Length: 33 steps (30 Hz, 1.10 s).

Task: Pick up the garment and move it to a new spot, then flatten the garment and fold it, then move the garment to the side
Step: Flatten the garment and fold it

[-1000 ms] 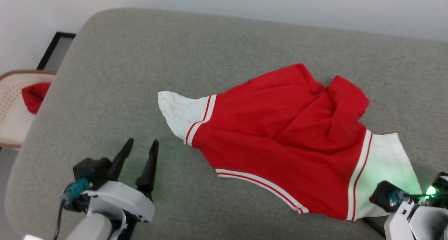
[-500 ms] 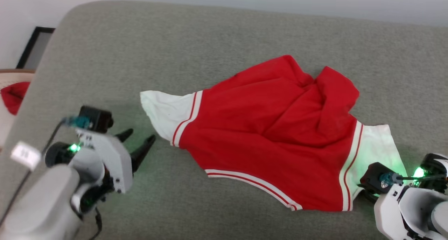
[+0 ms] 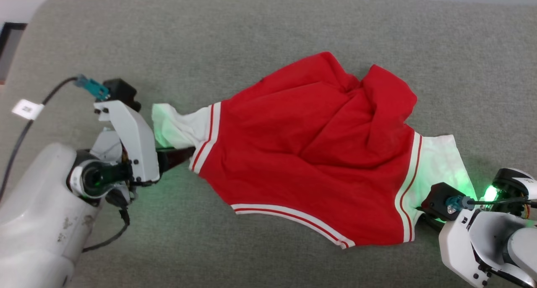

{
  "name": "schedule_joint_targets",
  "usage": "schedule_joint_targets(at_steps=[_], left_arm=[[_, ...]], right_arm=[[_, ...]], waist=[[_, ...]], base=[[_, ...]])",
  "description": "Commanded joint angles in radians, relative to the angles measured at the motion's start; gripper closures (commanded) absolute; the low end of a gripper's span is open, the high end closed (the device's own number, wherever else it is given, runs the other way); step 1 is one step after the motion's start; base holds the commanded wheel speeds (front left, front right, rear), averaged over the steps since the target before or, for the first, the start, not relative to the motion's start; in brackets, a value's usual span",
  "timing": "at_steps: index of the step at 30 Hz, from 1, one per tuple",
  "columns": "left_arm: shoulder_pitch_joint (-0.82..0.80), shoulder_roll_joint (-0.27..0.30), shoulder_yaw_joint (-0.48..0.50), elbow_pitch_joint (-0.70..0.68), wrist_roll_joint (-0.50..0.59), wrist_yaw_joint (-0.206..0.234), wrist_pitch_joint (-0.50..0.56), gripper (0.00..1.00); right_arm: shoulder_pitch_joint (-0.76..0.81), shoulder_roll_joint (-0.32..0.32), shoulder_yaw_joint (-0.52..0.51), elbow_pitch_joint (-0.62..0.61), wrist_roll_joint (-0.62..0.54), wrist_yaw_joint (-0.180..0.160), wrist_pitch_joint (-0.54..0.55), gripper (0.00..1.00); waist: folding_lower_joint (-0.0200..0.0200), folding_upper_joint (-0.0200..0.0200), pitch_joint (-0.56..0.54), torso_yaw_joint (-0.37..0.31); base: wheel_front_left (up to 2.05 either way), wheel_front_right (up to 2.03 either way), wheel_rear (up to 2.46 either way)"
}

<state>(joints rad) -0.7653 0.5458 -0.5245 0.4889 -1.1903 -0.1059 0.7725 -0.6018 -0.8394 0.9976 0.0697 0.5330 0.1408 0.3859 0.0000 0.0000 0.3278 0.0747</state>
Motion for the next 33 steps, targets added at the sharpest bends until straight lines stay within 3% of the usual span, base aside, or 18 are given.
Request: schedule_joint_targets(at_steps=[1, 7, 9, 10, 12, 13, 20, 26, 33], left_arm=[[-0.005, -0.001, -0.001, 0.004, -0.002, -0.002, 0.004, 0.00], [-0.001, -0.028, 0.020, 0.033, -0.068, -0.010, 0.025, 0.00], [0.001, -0.035, 0.015, 0.046, -0.068, -0.013, 0.022, 0.20], [0.003, -0.041, 0.008, 0.057, -0.065, -0.013, 0.024, 0.57], [0.006, -0.056, -0.004, 0.075, -0.061, -0.015, 0.026, 0.80], [0.007, -0.066, -0.004, 0.086, -0.069, -0.014, 0.024, 1.00], [0.004, -0.060, 0.047, 0.094, -0.100, -0.023, -0.065, 1.00], [0.052, -0.022, 0.110, -0.040, -0.172, -0.026, -0.122, 1.00], [0.095, -0.019, 0.129, -0.163, -0.205, -0.025, -0.146, 1.00]], right_arm=[[0.007, -0.005, 0.010, 0.061, -0.014, -0.018, 0.015, 1.00], [0.002, 0.006, 0.019, 0.080, -0.006, -0.018, 0.011, 1.00], [0.000, 0.007, 0.017, 0.085, -0.003, -0.019, 0.007, 1.00], [-0.001, 0.008, 0.014, 0.087, -0.002, -0.019, 0.006, 1.00], [-0.004, 0.011, 0.010, 0.091, -0.001, -0.019, 0.001, 1.00], [-0.006, 0.014, 0.008, 0.092, 0.001, -0.019, -0.001, 1.00], [-0.007, 0.021, -0.094, 0.080, 0.029, -0.021, -0.079, 1.00], [0.061, 0.016, -0.268, 0.037, 0.046, -0.011, -0.151, 1.00], [0.135, 0.038, -0.461, -0.054, 0.068, -0.011, -0.134, 1.00]], waist=[[0.0000, 0.0000, 0.009, -0.009], [0.0000, 0.0000, 0.020, -0.017], [0.0000, 0.0000, 0.024, -0.016], [0.0000, 0.0000, 0.026, -0.015], [0.0000, 0.0000, 0.029, -0.013], [0.0000, 0.0000, 0.030, -0.012], [0.0000, 0.0000, 0.007, -0.021], [0.0000, 0.0000, -0.040, -0.023], [0.0000, 0.0000, -0.058, -0.026]], base=[[0.00, 0.00, 0.00], [0.00, 0.00, 0.00], [0.00, 0.00, 0.00], [0.00, 0.00, 0.00], [0.00, 0.00, 0.00], [0.00, 0.00, 0.00], [0.00, 0.00, 0.00], [0.00, 0.00, 0.00], [0.00, 0.00, 0.00]])
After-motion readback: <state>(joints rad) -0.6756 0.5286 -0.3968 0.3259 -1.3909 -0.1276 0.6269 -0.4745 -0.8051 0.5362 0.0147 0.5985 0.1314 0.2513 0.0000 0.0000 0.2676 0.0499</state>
